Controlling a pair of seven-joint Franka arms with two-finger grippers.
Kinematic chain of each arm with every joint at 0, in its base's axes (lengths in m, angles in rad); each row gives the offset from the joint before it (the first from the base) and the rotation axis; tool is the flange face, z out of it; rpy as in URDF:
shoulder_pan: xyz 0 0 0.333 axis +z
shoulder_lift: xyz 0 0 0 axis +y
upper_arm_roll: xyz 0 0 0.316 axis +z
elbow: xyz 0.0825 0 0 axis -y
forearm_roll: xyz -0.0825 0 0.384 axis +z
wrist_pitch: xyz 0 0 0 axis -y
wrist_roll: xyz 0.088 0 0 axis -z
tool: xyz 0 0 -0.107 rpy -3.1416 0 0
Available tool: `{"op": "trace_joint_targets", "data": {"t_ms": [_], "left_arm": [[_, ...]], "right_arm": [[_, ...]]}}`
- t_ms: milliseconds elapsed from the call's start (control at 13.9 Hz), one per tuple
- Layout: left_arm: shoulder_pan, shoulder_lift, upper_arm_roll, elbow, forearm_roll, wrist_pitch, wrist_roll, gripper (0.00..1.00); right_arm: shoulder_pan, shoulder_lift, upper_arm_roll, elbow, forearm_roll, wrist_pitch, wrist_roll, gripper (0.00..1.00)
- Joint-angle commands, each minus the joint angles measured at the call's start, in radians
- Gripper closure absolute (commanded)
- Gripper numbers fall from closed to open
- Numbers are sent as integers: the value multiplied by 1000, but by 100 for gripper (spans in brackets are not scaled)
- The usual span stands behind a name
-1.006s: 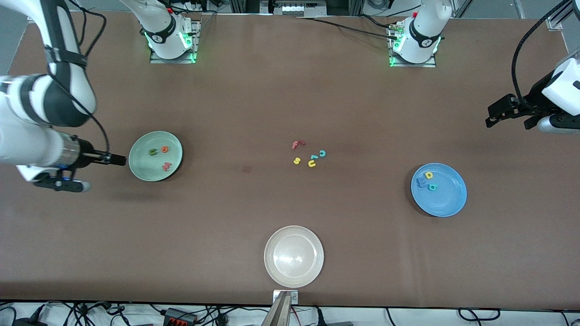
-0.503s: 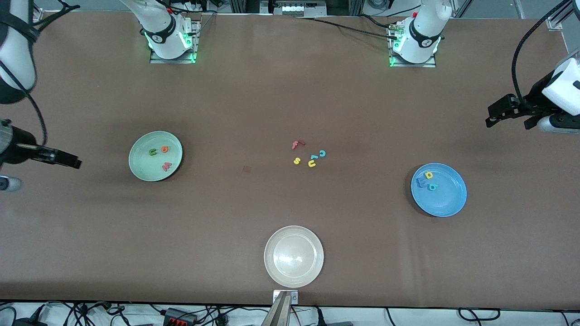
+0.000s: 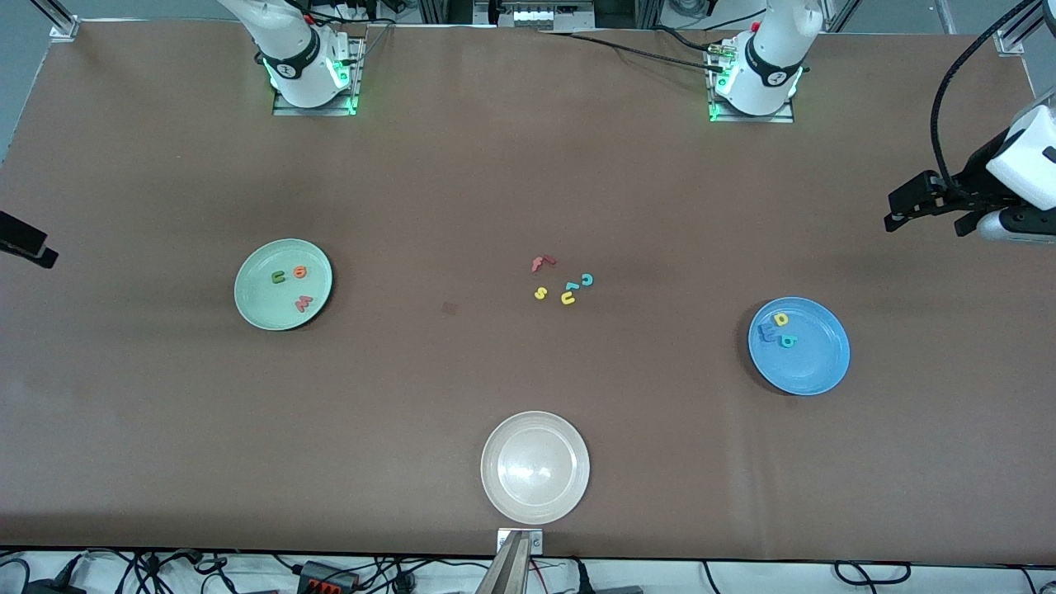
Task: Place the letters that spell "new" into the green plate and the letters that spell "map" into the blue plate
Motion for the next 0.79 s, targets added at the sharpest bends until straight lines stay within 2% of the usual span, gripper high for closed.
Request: {"op": "trace_joint_targets", "data": {"t_ms": [0,144,359,718], "left_arm": [[-2,5,6,21,-7,-21,25,0],[-2,5,6,21,-7,-21,25,0],[0,5,6,21,-9,-21,25,0],[0,5,6,21,-7,-21,26,0]], "right_arm": [[-11,-11,18,-17,9,-58,-8,0],[-8,-37,18,-64,-2,-80,-5,0],[-8,-141,18,-236,-3,21,0,0],[-6,-164,18,-259,-3,17,-2,0]]}}
